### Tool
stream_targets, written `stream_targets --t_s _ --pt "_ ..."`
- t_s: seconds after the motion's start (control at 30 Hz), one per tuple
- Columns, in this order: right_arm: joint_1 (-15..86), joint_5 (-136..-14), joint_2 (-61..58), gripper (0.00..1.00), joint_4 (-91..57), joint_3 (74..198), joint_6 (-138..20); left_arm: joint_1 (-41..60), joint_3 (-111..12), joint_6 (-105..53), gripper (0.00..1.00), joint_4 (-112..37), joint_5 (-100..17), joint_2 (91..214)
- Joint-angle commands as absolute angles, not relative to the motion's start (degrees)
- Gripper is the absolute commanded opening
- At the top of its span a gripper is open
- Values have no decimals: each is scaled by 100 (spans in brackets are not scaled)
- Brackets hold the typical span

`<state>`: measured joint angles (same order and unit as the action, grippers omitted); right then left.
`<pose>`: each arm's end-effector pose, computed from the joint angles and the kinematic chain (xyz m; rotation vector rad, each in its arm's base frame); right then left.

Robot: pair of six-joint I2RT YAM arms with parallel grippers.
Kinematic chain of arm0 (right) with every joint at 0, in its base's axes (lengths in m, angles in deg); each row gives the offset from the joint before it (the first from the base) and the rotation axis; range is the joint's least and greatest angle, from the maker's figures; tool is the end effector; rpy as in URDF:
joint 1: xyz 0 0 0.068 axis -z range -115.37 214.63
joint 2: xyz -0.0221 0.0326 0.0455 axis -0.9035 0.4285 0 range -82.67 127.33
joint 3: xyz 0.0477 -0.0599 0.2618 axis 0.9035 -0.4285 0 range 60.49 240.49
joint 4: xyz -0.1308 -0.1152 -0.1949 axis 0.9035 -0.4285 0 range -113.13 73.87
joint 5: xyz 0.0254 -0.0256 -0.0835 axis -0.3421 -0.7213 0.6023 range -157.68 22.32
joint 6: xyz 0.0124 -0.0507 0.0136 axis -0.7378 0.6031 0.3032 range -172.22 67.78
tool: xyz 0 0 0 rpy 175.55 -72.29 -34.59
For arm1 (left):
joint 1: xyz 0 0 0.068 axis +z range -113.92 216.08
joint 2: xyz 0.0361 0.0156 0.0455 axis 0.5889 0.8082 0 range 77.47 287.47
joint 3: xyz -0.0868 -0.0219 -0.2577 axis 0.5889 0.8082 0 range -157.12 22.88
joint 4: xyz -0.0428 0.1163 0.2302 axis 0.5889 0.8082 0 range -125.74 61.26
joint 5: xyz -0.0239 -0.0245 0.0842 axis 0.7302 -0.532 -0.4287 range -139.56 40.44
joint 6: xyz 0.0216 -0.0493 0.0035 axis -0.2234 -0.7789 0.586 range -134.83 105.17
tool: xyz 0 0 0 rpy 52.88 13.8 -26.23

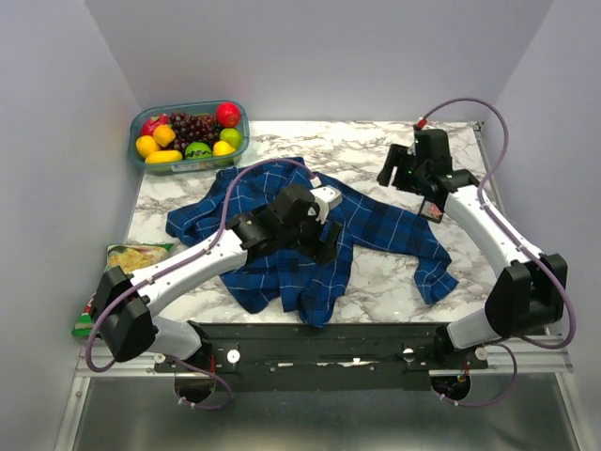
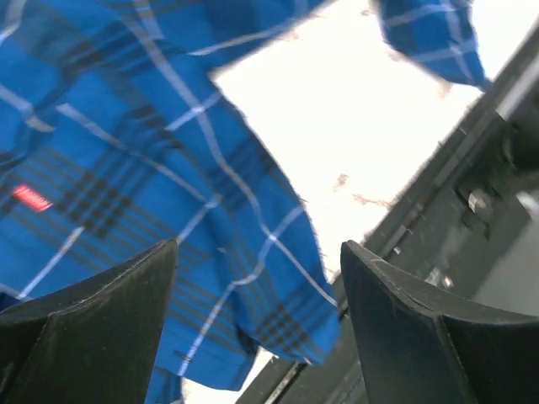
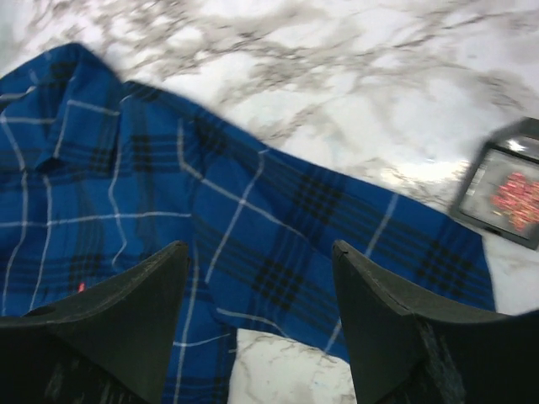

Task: Pin the brooch onto the clothing
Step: Adjust the crumpled clothing at the center of the board.

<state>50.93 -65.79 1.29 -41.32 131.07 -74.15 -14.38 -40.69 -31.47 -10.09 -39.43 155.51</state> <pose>0.3210 0.0771 0.3093 0.1802 2.2533 0.2975 0.1867 -0.2360 0.2984 0.7896 2.2587 -0.7909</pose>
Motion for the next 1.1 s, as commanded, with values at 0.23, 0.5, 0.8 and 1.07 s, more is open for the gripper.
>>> stream_targets --t_s 0.23,0.5,0.8,1.07 --pt "4415 -6961 1839 74 -4082 14186 -7155 -1305 -2915 -4146 74 -2000 -3585 16122" --pt "4415 -6285 3139 74 -4934 15382 -6857 -1305 -2291 -4198 67 -2298 -3726 16184" --pt "4415 -6109 3949 69 -5637 16235 -6488 -1305 -1421 -4734 61 -3090 -3532 16140" --pt "4415 -6363 4274 62 -5796 16384 -6277 -1305 -1043 -4875 60 -3231 -3515 15956"
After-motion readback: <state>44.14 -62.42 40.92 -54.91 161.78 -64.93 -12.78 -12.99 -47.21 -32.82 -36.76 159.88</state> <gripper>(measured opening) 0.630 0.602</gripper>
